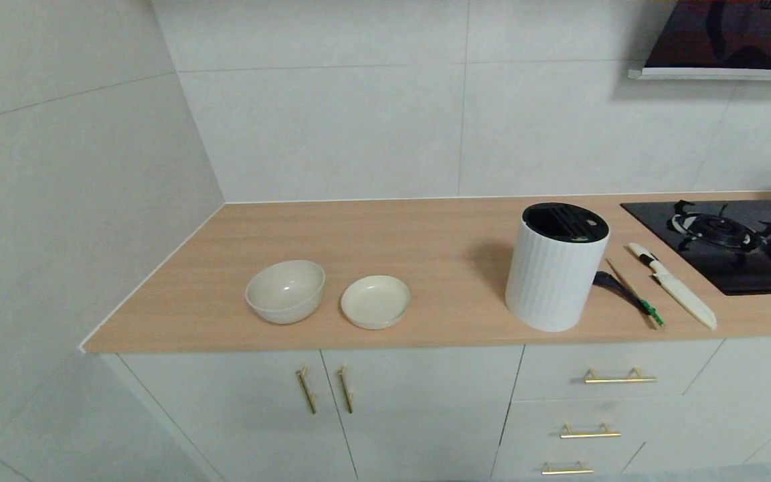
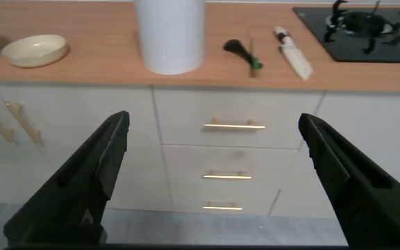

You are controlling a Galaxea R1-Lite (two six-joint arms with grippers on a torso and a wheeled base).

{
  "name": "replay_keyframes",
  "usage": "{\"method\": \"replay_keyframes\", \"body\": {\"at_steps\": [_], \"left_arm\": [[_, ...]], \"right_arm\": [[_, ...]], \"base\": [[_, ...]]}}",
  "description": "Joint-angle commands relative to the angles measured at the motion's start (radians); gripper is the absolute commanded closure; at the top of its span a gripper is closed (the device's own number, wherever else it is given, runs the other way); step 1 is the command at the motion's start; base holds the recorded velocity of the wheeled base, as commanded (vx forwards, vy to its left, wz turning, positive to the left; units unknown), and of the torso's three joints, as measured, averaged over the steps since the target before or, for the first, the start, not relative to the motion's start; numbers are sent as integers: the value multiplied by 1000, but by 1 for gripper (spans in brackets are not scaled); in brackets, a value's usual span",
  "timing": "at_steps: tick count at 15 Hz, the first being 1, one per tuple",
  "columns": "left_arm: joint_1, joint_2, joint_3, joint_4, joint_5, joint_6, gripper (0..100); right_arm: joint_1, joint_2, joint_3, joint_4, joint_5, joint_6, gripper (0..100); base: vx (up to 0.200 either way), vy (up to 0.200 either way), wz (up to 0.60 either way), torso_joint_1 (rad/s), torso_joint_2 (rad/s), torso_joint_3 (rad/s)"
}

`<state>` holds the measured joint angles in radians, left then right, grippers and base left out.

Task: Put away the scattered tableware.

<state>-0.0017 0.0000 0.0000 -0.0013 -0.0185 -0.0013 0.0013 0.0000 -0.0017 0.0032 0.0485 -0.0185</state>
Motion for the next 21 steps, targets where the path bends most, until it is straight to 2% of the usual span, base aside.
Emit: {"method": "replay_keyframes", "body": {"at_steps": [1, 11, 21], "left_arm": [[0, 0, 0, 0, 0, 0, 0], [0, 0, 0, 0, 0, 0, 0], [0, 0, 0, 0, 0, 1, 0]], "right_arm": [[0, 0, 0, 0, 1, 0, 0], [0, 0, 0, 0, 1, 0, 0], [0, 0, 0, 0, 1, 0, 0]], "base": [[0, 200, 0, 2, 2, -2], [0, 200, 0, 1, 3, 2], [0, 0, 0, 0, 0, 0]]}}
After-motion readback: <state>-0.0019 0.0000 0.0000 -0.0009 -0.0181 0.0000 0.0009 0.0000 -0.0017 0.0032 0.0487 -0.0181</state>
